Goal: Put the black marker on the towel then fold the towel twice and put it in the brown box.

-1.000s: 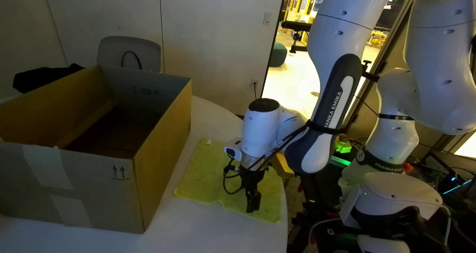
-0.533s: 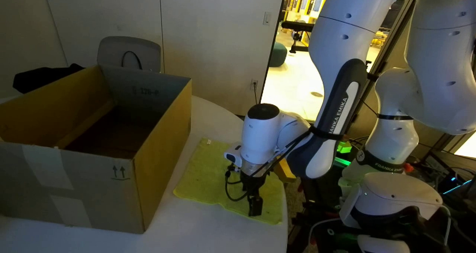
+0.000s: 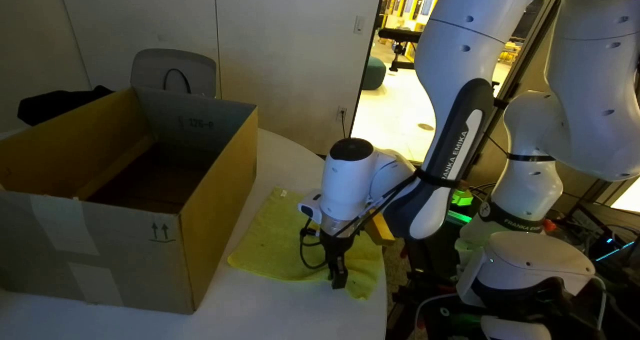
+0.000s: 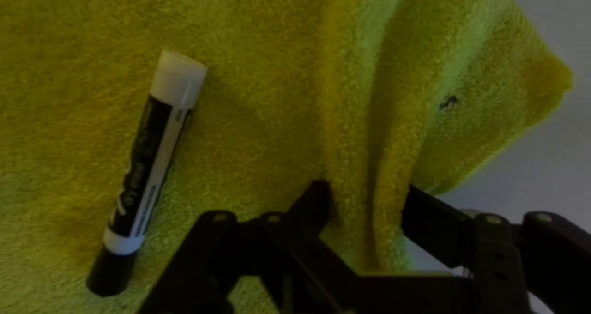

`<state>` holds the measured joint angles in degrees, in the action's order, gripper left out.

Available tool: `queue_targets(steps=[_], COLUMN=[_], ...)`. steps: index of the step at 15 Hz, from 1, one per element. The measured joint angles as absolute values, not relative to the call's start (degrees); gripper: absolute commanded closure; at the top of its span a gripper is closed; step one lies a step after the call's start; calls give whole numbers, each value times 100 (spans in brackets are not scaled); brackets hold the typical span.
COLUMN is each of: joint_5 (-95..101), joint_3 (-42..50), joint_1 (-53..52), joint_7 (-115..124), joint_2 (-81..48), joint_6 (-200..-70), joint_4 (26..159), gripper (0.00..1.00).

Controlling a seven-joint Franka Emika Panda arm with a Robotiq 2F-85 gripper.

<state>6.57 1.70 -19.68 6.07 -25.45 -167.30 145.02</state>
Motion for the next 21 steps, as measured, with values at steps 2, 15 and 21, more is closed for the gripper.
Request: queue_targets(steps=[2,15,21], joint_5=[704,371,-768], joint_3=[237,-99,-368], joint_1=[-1994,-1049,77], joint_7=[651,427,-355], joint_2=[-2536,-1705,-898], joint_6=[-16719,-16342,-16276], joint_4=[14494,14836,15240], gripper=[89,87,87])
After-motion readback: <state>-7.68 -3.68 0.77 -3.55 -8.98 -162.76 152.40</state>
